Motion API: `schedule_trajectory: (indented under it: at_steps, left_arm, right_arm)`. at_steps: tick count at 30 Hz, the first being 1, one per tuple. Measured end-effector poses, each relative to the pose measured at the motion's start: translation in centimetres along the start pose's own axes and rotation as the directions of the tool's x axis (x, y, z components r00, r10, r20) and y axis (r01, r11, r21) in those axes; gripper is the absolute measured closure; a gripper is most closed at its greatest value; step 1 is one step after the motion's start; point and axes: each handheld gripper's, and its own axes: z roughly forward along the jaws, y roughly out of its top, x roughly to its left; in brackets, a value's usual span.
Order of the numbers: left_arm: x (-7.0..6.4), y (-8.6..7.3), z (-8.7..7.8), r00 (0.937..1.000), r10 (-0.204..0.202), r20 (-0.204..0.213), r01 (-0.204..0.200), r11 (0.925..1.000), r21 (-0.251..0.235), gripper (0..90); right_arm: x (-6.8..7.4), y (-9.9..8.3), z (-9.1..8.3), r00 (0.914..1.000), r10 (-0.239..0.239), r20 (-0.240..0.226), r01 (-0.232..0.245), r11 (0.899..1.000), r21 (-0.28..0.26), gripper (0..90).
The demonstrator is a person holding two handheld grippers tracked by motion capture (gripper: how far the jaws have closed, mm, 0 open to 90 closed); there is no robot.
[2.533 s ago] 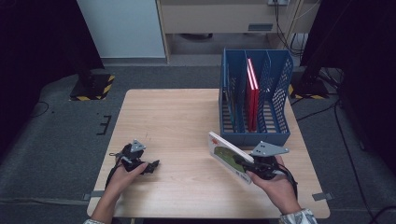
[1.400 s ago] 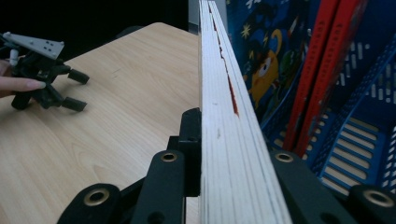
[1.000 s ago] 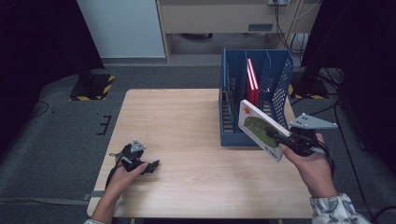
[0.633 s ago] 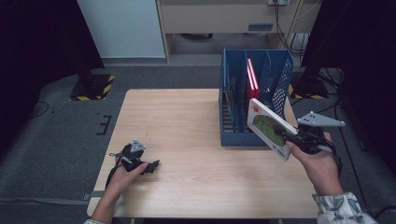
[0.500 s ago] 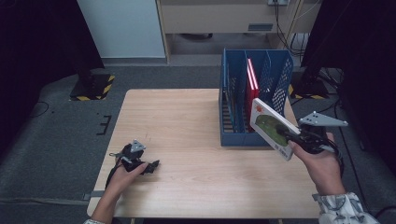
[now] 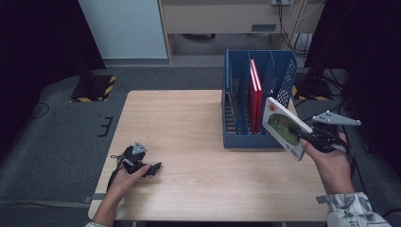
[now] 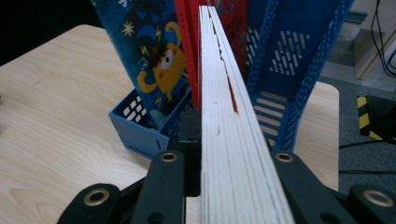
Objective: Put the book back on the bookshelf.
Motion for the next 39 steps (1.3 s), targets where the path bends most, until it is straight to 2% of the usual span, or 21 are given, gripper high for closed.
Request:
schedule_trajectory:
  at_steps: [10, 19, 24, 27, 32, 39]
  left_arm:
    - [0.0, 0.0, 0.0, 1.0, -0.001, -0.001, 0.001, 1.0, 0.0, 0.0]
    - [0.0, 0.0, 0.0, 1.0, -0.001, -0.001, 0.001, 1.0, 0.0, 0.0]
    - [0.0, 0.0, 0.0, 1.0, -0.001, -0.001, 0.001, 1.0, -0.001, 0.0]
    - [0.0, 0.1, 0.1, 1.0, 0.0, -0.001, 0.0, 1.0, 0.0, 0.0]
    - [0.0, 0.1, 0.1, 1.0, 0.001, -0.001, -0.001, 1.0, 0.0, 0.0]
    - [0.0, 0.1, 0.1, 1.0, 0.001, -0.001, -0.001, 1.0, 0.0, 0.0]
  right_arm:
    - [-1.6, 0.9, 0.7, 0.9981, 0.033, 0.053, -0.033, 0.999, -0.006, 75.5]
    - [-2.4, 2.2, 2.5, 0.9927, 0.032, 0.116, -0.033, 0.999, 0.008, 75.5]
    - [-2.7, 2.5, 3.5, 0.9886, 0.047, 0.143, -0.05, 0.999, 0.014, 75.5]
    - [-2.4, 2.7, 4.1, 0.9827, 0.017, 0.184, -0.021, 1.0, 0.016, 75.5]
    - [-2.6, 2.8, 5.3, 0.9833, 0.025, 0.18, -0.028, 0.999, 0.018, 75.5]
    - [-3.6, 3.3, 6.5, 0.9787, 0.051, 0.199, -0.053, 0.999, 0.005, 75.5]
